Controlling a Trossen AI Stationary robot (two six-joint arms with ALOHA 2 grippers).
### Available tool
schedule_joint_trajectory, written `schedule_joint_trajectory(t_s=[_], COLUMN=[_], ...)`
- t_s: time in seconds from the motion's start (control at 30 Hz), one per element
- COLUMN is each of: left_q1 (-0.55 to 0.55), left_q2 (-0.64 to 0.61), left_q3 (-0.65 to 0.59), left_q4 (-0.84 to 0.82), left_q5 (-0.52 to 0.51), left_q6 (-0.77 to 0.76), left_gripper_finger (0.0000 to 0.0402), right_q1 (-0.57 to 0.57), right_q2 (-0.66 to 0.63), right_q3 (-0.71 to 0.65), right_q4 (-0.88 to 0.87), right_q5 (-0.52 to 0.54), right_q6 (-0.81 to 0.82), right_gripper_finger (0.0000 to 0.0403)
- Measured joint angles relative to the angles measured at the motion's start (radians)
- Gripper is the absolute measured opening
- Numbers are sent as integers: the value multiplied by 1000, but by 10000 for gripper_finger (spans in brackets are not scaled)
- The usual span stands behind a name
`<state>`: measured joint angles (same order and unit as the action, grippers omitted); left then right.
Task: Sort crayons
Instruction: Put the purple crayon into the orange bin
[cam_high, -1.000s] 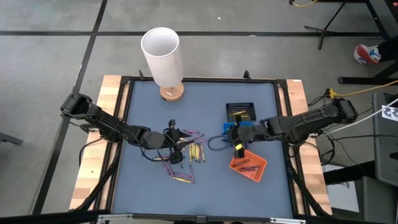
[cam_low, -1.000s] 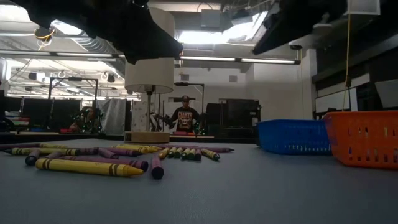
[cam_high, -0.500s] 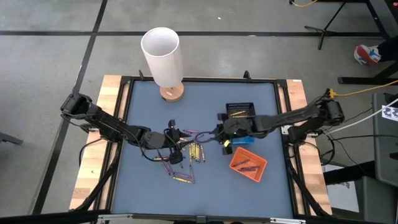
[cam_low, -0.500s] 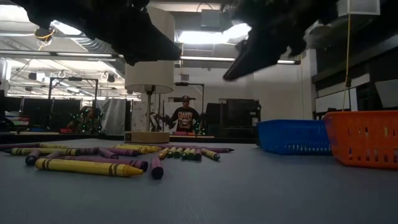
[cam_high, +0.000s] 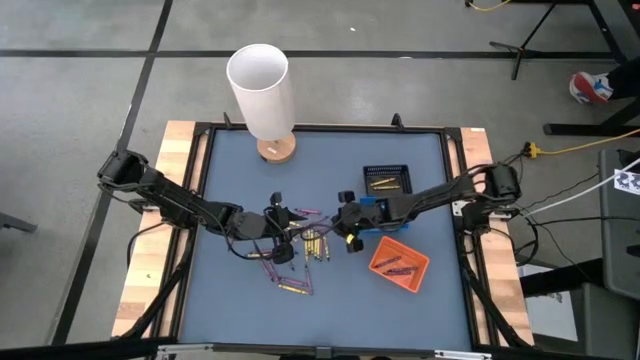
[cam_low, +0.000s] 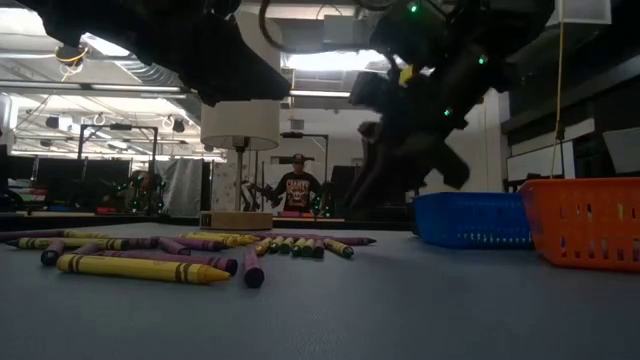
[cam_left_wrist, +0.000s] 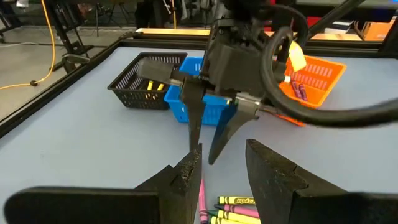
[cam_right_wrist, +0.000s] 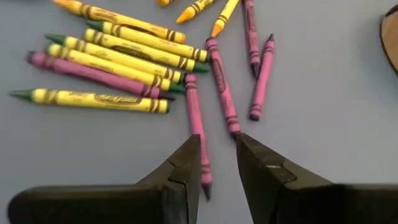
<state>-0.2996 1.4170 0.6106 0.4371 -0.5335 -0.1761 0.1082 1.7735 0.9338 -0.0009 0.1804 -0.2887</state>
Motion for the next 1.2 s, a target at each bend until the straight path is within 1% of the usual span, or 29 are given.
schedule_joint_trajectory(t_s=[0.3,0.4,0.53,0.6,0.93,1.2], left_q1=[0,0,0,0,0,0], left_q2=[0,0,0,0,0,0], left_q3=[0,0,0,0,0,0], left_q4=[0,-1,-1,-1,-1,-1], left_q5=[-1,-1,-2,-2,-1,-1], left_q6=[0,0,0,0,0,0], left_gripper_finger=[108,108,108,108,108,108], right_q1=[-39,-64,-92,-98,-96,-96], right_q2=[65,75,75,75,77,112], right_q3=[0,1,1,1,0,3], right_q4=[33,41,35,34,24,31], right_q5=[-24,-76,-172,-200,-219,-226], right_q6=[-7,-3,45,61,78,79], right_gripper_finger=[99,99,99,99,99,99])
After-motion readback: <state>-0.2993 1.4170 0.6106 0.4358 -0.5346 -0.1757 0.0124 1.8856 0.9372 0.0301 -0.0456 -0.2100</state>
